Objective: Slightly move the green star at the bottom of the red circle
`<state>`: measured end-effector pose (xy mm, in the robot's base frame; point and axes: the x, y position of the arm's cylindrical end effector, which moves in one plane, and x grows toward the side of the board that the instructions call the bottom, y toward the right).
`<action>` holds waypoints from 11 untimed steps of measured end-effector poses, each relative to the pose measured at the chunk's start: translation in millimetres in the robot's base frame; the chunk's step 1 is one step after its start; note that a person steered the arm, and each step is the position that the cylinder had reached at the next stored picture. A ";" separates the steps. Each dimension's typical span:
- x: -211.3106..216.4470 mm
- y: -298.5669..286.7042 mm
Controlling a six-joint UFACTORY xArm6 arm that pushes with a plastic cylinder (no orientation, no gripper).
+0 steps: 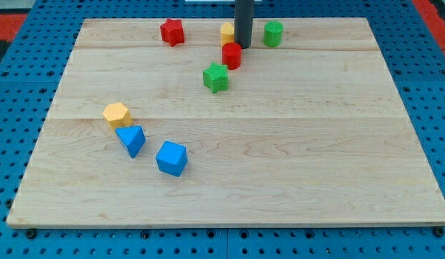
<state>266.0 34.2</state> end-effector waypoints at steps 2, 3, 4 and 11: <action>-4.3 1.8; 41.8 54.4; 98.0 114.8; 126.1 -42.8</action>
